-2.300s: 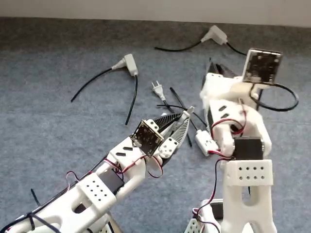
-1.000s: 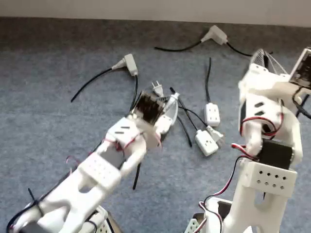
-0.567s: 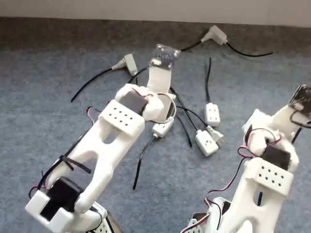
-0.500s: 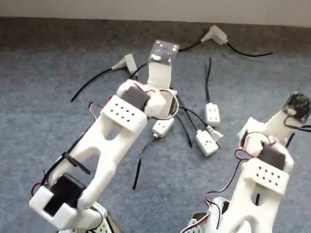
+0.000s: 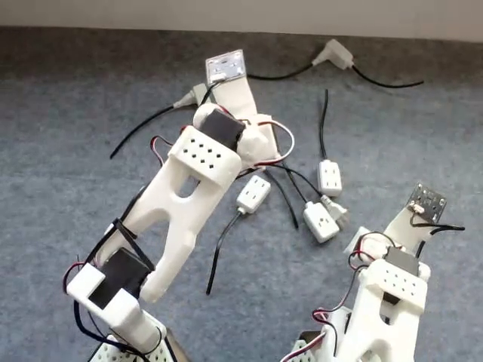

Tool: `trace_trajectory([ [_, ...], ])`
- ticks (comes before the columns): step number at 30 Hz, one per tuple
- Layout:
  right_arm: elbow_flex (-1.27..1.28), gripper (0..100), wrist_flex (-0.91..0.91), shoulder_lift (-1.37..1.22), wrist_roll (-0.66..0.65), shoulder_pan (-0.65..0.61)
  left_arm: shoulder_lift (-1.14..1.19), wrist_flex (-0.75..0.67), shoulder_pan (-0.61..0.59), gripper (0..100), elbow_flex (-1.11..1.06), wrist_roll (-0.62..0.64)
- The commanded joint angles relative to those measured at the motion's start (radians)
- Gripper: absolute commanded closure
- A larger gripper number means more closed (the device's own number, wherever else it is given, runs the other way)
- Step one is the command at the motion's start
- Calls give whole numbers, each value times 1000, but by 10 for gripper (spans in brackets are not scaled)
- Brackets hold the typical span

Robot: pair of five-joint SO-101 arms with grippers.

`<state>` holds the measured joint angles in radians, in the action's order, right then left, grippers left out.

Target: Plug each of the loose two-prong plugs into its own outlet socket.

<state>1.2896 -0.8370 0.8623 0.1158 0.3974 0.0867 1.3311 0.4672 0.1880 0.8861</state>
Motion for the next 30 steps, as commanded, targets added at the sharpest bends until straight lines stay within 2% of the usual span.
trace_trajectory([
  [1,-7,991,16,22,12,7,-1,3,-7,993,35,288],
  [4,-5,991,16,22,100,13,56,2,-7,993,13,473],
  [6,-5,991,16,22,133,15,127,-11,-7,993,19,528],
  [15,-4,991,18,22,130,13,406,-32,-13,993,205,534],
  [20,-4,991,18,22,130,13,446,-32,-13,993,229,612],
  [23,-4,991,18,22,130,13,444,-29,-15,993,223,615],
  [30,-4,991,18,22,130,13,449,160,-25,993,229,614],
])
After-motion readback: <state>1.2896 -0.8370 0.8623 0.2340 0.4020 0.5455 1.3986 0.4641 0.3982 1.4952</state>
